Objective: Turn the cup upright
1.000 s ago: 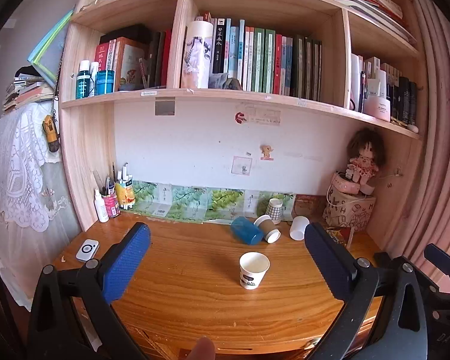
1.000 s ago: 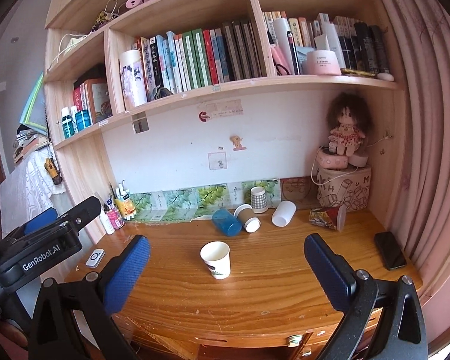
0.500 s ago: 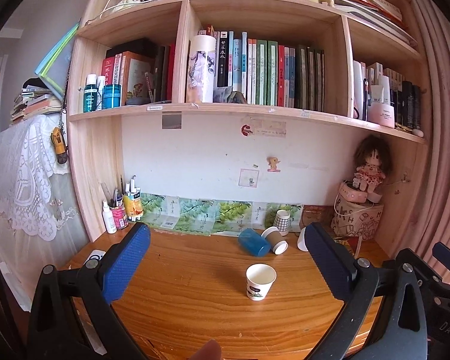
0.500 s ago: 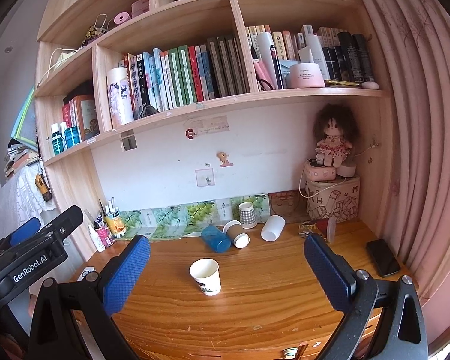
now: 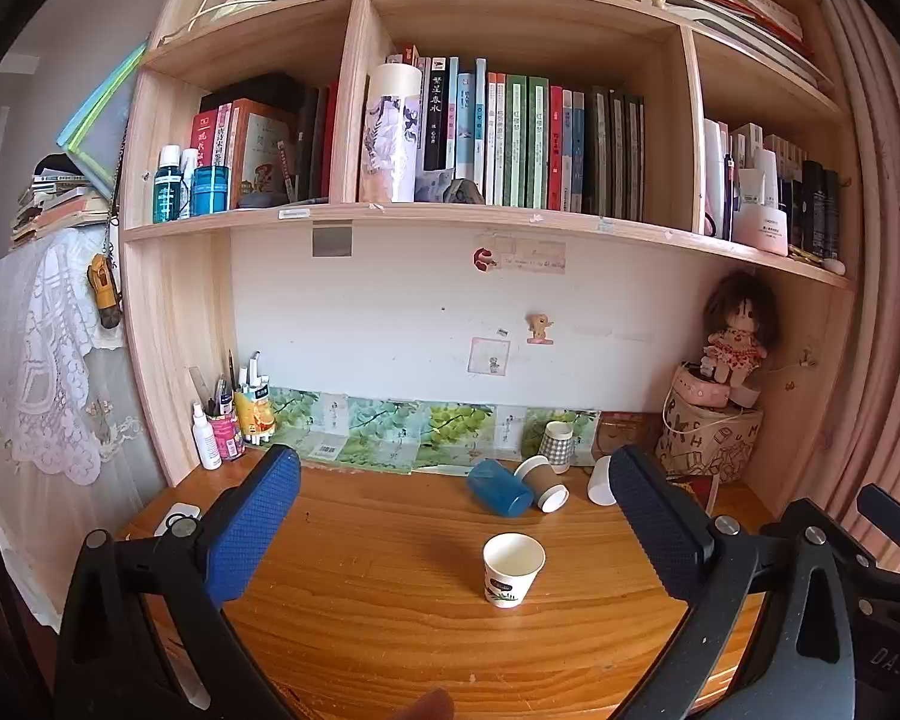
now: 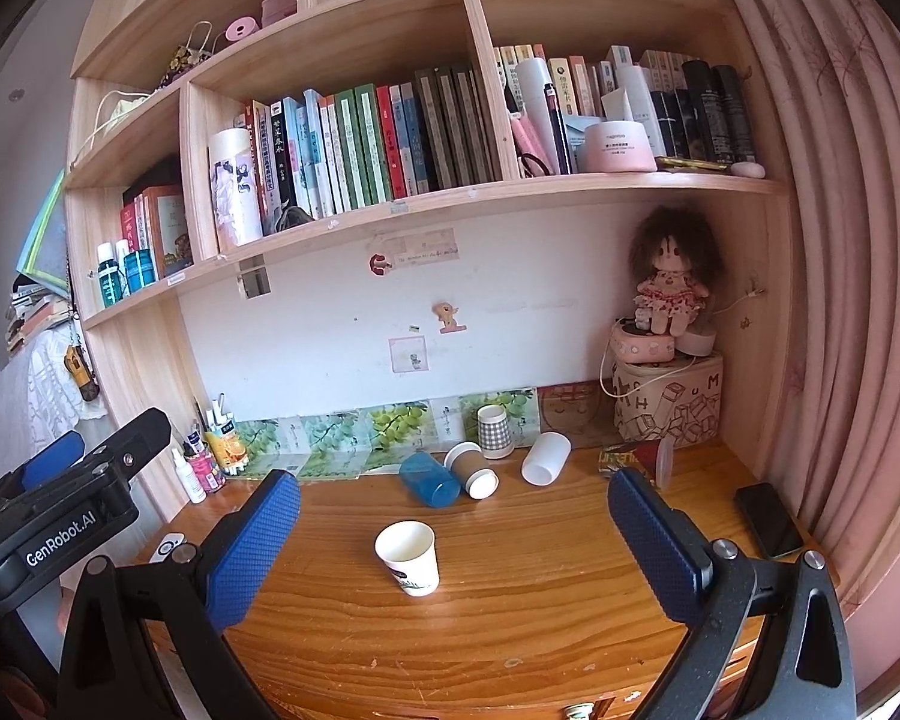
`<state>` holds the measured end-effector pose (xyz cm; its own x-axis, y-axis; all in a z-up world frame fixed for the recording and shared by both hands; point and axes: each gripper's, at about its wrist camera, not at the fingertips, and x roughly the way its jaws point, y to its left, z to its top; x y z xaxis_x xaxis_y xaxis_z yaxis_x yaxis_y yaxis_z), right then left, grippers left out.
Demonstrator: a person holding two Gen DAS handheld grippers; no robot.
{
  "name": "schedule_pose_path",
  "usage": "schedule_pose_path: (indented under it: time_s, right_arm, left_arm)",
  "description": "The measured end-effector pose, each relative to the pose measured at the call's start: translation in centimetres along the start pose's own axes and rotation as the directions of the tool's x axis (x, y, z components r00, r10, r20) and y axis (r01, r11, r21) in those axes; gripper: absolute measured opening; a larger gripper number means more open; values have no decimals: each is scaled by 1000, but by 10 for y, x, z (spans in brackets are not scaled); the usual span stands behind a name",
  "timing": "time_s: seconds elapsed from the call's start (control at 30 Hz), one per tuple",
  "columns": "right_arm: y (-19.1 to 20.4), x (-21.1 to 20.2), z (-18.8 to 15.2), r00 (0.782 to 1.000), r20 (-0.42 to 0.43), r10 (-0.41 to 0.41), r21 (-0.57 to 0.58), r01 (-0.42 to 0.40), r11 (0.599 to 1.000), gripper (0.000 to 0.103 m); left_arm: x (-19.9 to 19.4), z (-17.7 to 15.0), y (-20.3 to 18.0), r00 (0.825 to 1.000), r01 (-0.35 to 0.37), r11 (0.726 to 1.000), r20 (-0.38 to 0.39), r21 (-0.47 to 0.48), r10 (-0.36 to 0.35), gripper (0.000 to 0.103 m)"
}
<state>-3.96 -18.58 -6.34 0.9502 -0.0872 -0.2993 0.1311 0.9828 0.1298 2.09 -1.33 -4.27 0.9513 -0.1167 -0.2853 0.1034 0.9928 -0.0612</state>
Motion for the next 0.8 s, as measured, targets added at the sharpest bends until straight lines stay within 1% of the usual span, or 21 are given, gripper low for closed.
schedule_pose_path:
  time_s: [0.37, 0.8]
  right_arm:
    - [1, 7, 0, 1000, -11, 20, 2, -20, 1000, 103]
    - [5, 6, -2, 999, -27, 32, 2, -32, 1000, 103]
  left_arm:
    - [6, 2, 1, 1000, -14, 1000, 5, 7, 14, 103]
    - [0, -1, 5, 1000, -16, 1000, -6, 6, 16, 103]
